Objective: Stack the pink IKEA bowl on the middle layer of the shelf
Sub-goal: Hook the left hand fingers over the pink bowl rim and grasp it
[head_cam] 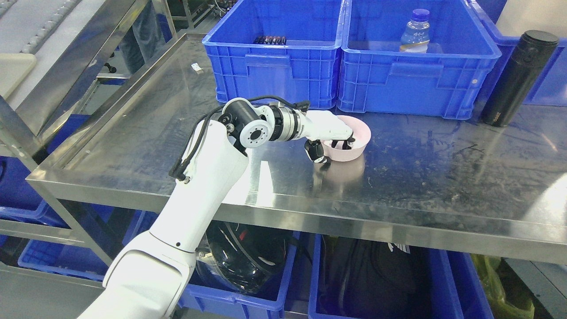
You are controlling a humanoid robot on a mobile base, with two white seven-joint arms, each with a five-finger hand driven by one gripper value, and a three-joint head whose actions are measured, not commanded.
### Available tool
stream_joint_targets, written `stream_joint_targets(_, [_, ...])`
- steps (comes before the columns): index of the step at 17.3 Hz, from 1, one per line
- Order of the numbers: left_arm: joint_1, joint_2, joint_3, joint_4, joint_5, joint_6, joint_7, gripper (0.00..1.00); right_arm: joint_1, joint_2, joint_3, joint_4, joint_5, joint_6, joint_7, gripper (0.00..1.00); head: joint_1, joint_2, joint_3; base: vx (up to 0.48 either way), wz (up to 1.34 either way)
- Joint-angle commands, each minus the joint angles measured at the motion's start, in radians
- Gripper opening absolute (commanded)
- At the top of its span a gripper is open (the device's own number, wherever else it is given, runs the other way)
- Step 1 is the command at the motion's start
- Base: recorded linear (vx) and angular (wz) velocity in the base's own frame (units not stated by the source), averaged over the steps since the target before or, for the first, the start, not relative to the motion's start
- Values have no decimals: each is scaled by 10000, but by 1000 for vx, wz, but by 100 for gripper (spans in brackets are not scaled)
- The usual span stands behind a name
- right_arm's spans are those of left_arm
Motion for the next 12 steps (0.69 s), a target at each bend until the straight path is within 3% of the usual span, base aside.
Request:
stream_joint_targets(1, [-105,32,789,634,93,-428,75,0,31,-175,0,-175,0,-6,-4,100,0,0,0,12,0])
stream_joint_targets(6, [-243,32,3287,-409,476,-1378,521,1,46,-175,0,-175,0,-6,-4,100,0,0,0,11,0])
stream_joint_targets(8, [-243,32,4193,-516,751,-2265,491,1,46,-175,0,-175,0,-6,-4,100,0,0,0,14,0])
stream_joint_targets(12, [-13,32,4565,-1572,2114,-2913,200,1,31,-175,0,-175,0,-6,-4,100,0,0,0,14,42])
